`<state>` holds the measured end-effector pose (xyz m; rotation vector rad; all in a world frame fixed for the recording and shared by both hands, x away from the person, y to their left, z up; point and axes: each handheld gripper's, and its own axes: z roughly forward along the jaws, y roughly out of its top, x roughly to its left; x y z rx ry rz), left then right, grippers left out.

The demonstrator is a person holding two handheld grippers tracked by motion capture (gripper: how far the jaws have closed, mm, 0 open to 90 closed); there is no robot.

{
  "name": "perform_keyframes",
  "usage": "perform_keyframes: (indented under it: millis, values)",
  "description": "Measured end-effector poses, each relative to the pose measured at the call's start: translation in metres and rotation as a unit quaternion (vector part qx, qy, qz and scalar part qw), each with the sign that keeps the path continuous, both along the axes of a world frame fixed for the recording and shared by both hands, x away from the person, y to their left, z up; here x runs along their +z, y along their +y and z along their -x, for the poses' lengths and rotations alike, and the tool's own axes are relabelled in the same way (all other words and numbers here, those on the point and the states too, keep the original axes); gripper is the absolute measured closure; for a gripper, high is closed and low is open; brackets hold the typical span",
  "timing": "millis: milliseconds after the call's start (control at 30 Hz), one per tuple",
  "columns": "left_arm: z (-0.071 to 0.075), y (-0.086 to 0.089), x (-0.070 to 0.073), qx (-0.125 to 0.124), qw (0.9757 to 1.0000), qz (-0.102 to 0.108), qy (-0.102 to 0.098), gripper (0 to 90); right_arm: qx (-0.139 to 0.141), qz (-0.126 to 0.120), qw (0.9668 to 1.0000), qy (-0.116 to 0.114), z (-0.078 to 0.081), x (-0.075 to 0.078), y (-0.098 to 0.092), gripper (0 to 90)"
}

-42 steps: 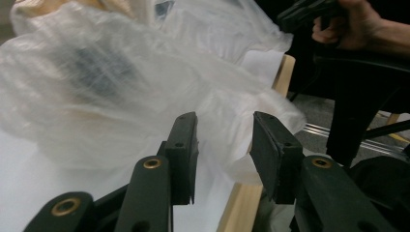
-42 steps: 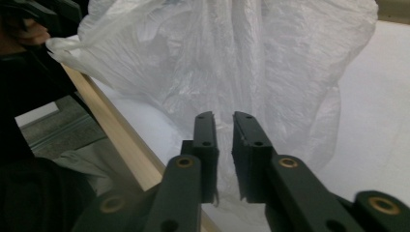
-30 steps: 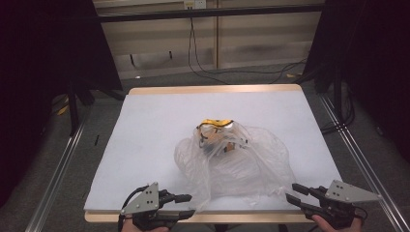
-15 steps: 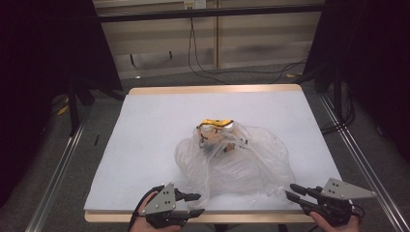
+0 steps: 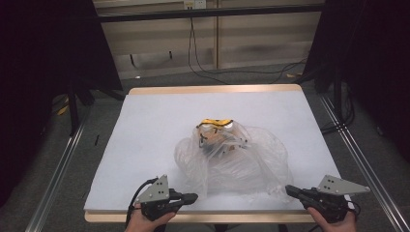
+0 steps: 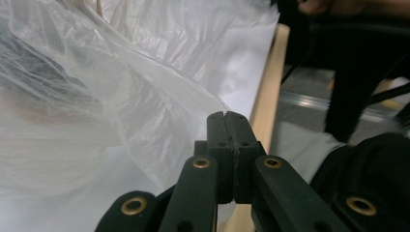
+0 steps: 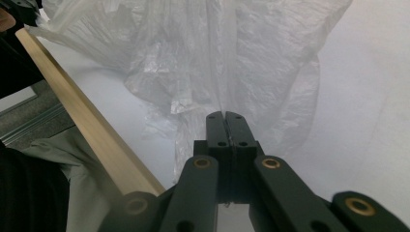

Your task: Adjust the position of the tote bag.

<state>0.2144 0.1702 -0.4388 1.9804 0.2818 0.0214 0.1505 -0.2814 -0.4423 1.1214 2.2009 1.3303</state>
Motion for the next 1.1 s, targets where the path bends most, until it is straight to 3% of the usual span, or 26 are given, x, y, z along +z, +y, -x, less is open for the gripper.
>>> perform_keyframes:
  millis: [100, 167, 267, 500, 667, 900, 1100]
  values:
    - [-0.001, 0.002, 0.002, 0.001, 0.9999, -0.008, -0.014, 90.0, 0.006, -0.007, 0.9999, -0.004, -0.002, 0.0, 0.001, 90.0]
    - [-0.001, 0.002, 0.002, 0.004, 0.9999, 0.002, -0.01, 90.0, 0.013, -0.018, 0.9997, -0.003, -0.002, 0.001, 0.001, 90.0]
    - [-0.003, 0.003, 0.005, 0.009, 0.9998, -0.002, -0.016, 90.0, 0.021, -0.037, 0.9991, -0.005, -0.003, 0.004, 0.002, 90.0]
    - [-0.008, 0.011, 0.012, 0.023, 0.9994, 0.013, -0.022, 90.0, 0.033, -0.059, 0.9976, -0.012, -0.01, 0.011, 0.004, 90.0]
    - [-0.01, 0.016, 0.016, 0.035, 0.9988, 0.03, -0.014, 90.0, 0.042, -0.064, 0.9967, -0.025, -0.015, 0.017, 0.006, 90.0]
    - [-0.011, 0.025, 0.021, 0.04, 0.9984, 0.038, -0.011, 90.0, 0.054, -0.076, 0.995, -0.038, -0.018, 0.028, 0.006, 90.0]
    - [-0.015, 0.029, 0.031, 0.05, 0.9973, 0.049, -0.02, 90.0, 0.059, -0.076, 0.9939, -0.054, -0.022, 0.039, 0.007, 90.0]
